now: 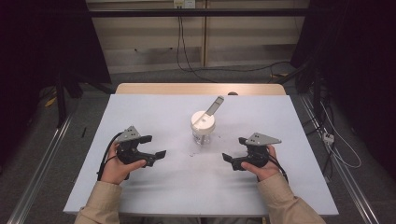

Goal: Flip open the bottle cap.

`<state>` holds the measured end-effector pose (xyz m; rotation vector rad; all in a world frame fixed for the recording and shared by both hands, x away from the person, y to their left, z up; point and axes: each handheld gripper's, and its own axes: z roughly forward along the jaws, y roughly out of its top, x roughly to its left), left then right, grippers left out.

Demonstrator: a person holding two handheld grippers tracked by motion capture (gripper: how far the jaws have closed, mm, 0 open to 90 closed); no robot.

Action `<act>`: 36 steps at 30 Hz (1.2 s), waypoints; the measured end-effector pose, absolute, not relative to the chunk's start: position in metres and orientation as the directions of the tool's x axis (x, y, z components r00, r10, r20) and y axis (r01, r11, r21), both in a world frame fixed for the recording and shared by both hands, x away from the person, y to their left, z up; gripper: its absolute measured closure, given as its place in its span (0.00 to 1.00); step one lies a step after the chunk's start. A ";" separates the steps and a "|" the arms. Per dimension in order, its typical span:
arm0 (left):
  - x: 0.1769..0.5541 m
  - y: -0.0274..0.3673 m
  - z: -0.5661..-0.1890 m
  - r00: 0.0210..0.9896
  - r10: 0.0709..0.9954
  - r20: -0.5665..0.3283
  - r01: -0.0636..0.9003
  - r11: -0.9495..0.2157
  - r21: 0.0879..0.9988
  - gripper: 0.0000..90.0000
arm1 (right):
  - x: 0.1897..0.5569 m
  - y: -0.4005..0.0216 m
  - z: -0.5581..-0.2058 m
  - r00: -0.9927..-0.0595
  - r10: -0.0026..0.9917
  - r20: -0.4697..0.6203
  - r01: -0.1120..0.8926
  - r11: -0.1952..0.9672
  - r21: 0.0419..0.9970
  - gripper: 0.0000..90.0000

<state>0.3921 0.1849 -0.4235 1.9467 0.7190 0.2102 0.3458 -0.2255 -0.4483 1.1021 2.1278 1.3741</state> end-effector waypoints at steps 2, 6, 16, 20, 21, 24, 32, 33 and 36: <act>0.389 0.190 -0.424 0.806 0.570 -0.159 0.392 -0.314 0.865 0.11 | 0.344 -0.227 -0.448 -0.621 0.778 0.098 0.409 0.214 0.887 0.07; 0.385 0.197 -0.426 0.803 0.574 -0.158 0.394 -0.313 0.864 0.11 | 0.342 -0.228 -0.449 -0.620 0.779 0.096 0.411 0.218 0.885 0.07; 0.378 0.212 -0.427 0.792 0.590 -0.156 0.398 -0.307 0.865 0.11 | 0.336 -0.232 -0.450 -0.618 0.780 0.099 0.410 0.213 0.887 0.08; 0.376 0.217 -0.427 0.790 0.595 -0.152 0.397 -0.306 0.865 0.11 | 0.333 -0.234 -0.450 -0.618 0.780 0.096 0.408 0.215 0.887 0.08; 0.376 0.218 -0.428 0.788 0.595 -0.157 0.401 -0.302 0.865 0.11 | 0.332 -0.235 -0.450 -0.617 0.782 0.094 0.409 0.215 0.887 0.08; 0.374 0.222 -0.430 0.783 0.601 -0.158 0.406 -0.303 0.862 0.11 | 0.330 -0.239 -0.450 -0.613 0.784 0.097 0.409 0.210 0.888 0.08; 0.370 0.230 -0.431 0.772 0.618 -0.149 0.410 -0.305 0.859 0.11 | 0.319 -0.253 -0.451 -0.604 0.792 0.092 0.408 0.208 0.889 0.08; 0.369 0.231 -0.431 0.771 0.619 -0.148 0.410 -0.305 0.859 0.11 | 0.317 -0.254 -0.451 -0.602 0.793 0.091 0.408 0.208 0.889 0.08; 0.367 0.235 -0.432 0.764 0.627 -0.153 0.415 -0.295 0.861 0.11 | 0.313 -0.259 -0.451 -0.596 0.798 0.089 0.409 0.206 0.889 0.08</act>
